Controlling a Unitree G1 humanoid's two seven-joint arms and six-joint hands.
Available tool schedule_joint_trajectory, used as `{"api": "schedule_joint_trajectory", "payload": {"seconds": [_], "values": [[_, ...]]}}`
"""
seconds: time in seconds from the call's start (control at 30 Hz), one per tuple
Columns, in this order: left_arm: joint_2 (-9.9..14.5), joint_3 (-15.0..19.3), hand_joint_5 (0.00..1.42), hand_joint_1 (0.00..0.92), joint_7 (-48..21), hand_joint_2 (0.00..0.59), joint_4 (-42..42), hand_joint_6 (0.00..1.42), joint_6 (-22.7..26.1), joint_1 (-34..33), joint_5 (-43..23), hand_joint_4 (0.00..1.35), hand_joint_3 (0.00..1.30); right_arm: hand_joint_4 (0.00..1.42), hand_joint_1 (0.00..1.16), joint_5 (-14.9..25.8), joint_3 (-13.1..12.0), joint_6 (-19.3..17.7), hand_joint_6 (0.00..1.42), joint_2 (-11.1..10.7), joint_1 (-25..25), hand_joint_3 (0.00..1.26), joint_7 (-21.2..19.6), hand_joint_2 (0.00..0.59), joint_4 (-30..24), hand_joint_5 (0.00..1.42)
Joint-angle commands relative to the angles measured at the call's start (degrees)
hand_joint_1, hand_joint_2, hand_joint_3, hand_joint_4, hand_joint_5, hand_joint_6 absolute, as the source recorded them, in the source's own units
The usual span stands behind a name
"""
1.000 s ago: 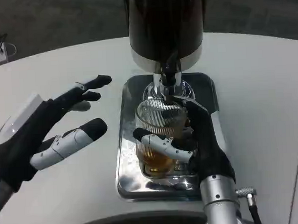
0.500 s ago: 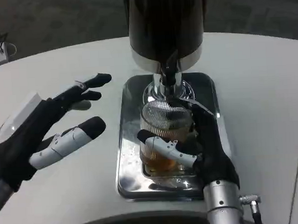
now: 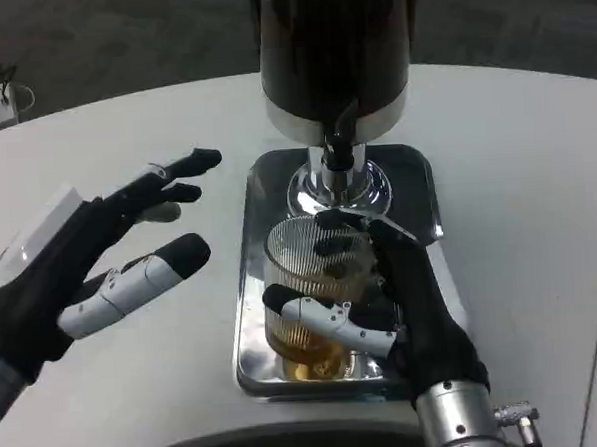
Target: Grasp the cup under the faucet to collect the drink, then remove the cup.
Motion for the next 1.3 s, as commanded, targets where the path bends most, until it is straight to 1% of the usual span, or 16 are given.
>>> {"api": "schedule_joint_trajectory", "payload": {"seconds": [0.03,0.13,0.23,0.33,0.4,0.6,0.83,0.93,1.03,1.07,1.3], "values": [[1.05,-1.38,0.19,0.0,-1.39,0.053,-2.12,0.23,0.37,2.67,1.36,0.12,0.19,1.01,0.93,0.01,0.21,0.61,1.32,0.34,3.03,0.8,1.55,0.229,-5.53,1.21],[1.09,-1.82,0.17,0.0,-1.99,0.053,-4.33,0.22,0.85,4.74,1.43,0.1,0.17,1.01,0.93,0.35,-0.16,1.34,1.32,-0.31,4.62,0.81,2.94,0.229,-8.37,1.21],[0.8,-1.49,0.16,0.0,-2.05,0.053,-7.93,0.21,2.22,8.43,1.85,0.08,0.16,1.01,0.93,0.4,-0.69,1.93,1.34,-1.05,6.2,0.81,4.26,0.229,-11.26,1.22],[0.8,-1.08,0.14,0.0,-2.07,0.052,-10.91,0.21,3.36,11.42,2.29,0.06,0.14,1.02,0.93,0.48,-1.18,2.48,1.34,-1.29,7.24,0.82,5.18,0.229,-13.12,1.22],[0.75,-0.37,0.13,0.0,-1.96,0.057,-13.25,0.21,3.87,13.8,2.62,0.05,0.14,1.02,0.93,0.65,-1.49,2.71,1.34,-1.55,7.98,0.82,5.85,0.229,-14.46,1.22],[0.59,1.92,0.11,0.0,-1.57,0.062,-17.08,0.19,4.03,17.88,2.97,0.04,0.13,1.02,0.93,1.08,-2.1,3.23,1.34,-2.41,9.66,0.82,8.09,0.229,-18.08,1.22],[0.21,4.12,0.07,0.0,-1.18,0.062,-19.48,0.18,3.52,20.66,3.53,0.0,0.11,1.02,0.93,1.29,-3.11,3.85,1.35,-3.75,11.9,0.82,10.77,0.229,-22.12,1.22],[0.17,5.14,0.06,0.0,-1.26,0.062,-21.31,0.18,3.76,22.73,4.0,0.0,0.11,1.02,0.93,1.3,-3.47,4.05,1.35,-4.58,13.57,0.83,11.98,0.229,-24.4,1.22],[0.11,5.82,0.03,0.0,-1.58,0.067,-22.98,0.17,4.32,24.78,4.8,0.0,0.09,1.02,0.93,1.54,-3.88,4.24,1.35,-5.85,16.02,0.83,13.67,0.229,-27.69,1.22],[0.11,5.88,0.02,0.0,-1.7,0.066,-23.28,0.14,4.47,25.13,4.98,0.0,0.09,1.02,0.93,1.6,-3.97,4.25,1.35,-6.2,16.68,0.83,14.19,0.229,-28.59,1.22],[0.37,5.6,0.0,0.0,-2.39,0.068,-26.53,0.1,6.83,28.47,6.7,0.0,0.05,1.02,0.93,1.85,-5.05,3.53,1.35,-9.3,22.03,0.83,17.15,0.229,-34.89,1.23]]}}
